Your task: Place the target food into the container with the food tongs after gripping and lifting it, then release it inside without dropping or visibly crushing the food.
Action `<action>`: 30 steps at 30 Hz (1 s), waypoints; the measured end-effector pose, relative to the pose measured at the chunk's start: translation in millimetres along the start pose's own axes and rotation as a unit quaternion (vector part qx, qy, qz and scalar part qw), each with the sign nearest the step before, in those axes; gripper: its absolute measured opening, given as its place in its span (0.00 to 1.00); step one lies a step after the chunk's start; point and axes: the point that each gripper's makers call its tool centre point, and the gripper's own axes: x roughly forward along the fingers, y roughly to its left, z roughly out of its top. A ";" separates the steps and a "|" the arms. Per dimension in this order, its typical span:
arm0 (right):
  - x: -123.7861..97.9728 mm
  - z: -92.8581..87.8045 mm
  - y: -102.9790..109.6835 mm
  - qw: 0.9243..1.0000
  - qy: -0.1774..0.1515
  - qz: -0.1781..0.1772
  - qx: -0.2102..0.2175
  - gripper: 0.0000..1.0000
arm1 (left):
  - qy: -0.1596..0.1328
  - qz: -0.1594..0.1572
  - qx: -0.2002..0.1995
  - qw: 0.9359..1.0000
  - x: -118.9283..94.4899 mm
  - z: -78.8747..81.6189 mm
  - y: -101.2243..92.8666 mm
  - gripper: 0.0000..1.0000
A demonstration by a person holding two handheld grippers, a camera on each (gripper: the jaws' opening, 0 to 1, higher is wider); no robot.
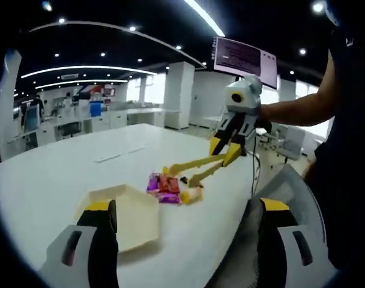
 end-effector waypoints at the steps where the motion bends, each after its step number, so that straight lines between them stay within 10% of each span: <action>1: -1.3 3.4 0.6 1.000 -0.003 -0.001 -0.005 0.14 | -0.001 -0.006 0.020 1.000 0.5 6.8 -1.1 0.92; 6: -6.9 23.2 8.5 1.000 -0.015 0.005 -0.021 0.14 | -0.005 -0.046 0.045 0.998 2.6 38.7 -9.5 0.91; 30: -33.6 80.5 44.6 0.994 -0.076 0.059 -0.044 0.14 | -0.010 -0.149 0.066 0.987 2.6 73.5 -43.2 0.44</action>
